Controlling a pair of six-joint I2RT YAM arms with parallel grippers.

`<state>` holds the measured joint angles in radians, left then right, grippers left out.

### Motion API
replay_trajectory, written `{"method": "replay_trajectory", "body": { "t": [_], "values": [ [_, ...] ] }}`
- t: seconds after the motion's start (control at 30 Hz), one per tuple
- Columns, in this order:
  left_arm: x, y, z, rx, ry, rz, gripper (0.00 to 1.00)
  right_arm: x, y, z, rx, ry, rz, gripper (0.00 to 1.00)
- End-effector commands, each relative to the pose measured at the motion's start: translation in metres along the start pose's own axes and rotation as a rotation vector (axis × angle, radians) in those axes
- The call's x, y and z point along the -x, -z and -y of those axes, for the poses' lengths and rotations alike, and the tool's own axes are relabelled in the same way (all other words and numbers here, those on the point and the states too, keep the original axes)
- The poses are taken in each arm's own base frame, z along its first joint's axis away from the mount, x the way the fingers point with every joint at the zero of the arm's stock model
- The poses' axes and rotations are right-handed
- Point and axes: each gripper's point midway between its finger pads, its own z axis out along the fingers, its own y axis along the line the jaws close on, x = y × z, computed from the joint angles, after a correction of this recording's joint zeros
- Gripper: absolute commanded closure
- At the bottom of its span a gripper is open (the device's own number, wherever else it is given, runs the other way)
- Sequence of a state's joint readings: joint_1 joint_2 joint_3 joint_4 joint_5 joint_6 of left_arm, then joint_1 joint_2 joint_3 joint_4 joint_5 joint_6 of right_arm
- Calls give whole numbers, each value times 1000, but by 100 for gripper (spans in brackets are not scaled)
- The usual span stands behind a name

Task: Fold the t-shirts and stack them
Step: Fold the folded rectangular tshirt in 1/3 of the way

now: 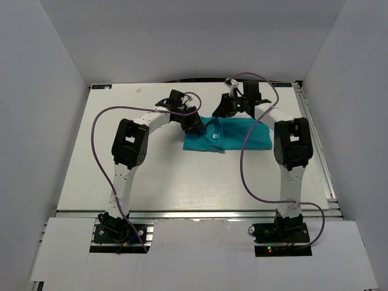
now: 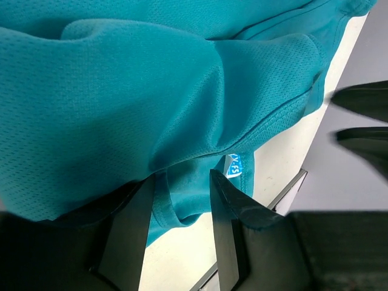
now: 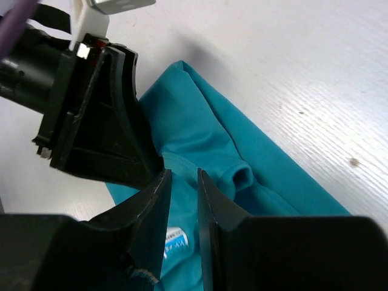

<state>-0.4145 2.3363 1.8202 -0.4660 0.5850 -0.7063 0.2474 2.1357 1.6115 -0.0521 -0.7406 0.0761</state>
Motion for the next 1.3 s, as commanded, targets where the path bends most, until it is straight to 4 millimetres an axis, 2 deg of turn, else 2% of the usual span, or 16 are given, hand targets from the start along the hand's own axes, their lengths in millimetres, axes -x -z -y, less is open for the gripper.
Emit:
{"method": "replay_trajectory", "body": {
  "t": [0.0, 0.13, 0.23, 0.33, 0.53, 0.73, 0.9, 1.07, 1.13, 1.27],
  "values": [
    [-4, 1, 6, -26, -19, -15, 47, 27, -9, -18, 40, 24, 48, 70],
    [-1, -1, 5, -17, -13, -7, 47, 37, -17, -25, 80, 32, 72, 72],
    [-1, -2, 3, -11, -4, -5, 46, 30, -25, -23, 81, 6, 59, 72],
    [-3, -3, 0, -5, 7, -9, 45, 17, -32, -20, 68, -22, 36, 72],
    [1, 1, 5, -6, -2, 8, 41, -11, -44, 2, -3, -74, -14, 73],
    [17, 19, 26, -41, -29, 64, 35, -24, -39, 22, -74, -102, -36, 74],
    [30, 45, 49, -85, -50, 123, 34, -27, -30, 35, -104, -124, -34, 74],
    [35, 65, 65, -132, -63, 148, 32, -31, -27, 42, -124, -127, -43, 74],
    [35, 71, 71, -154, -66, 148, 26, -32, -27, 45, -134, -125, -46, 74],
    [34, 81, 78, -177, -67, 151, 25, -38, -26, 53, -164, -114, -66, 74]
  ]
}}
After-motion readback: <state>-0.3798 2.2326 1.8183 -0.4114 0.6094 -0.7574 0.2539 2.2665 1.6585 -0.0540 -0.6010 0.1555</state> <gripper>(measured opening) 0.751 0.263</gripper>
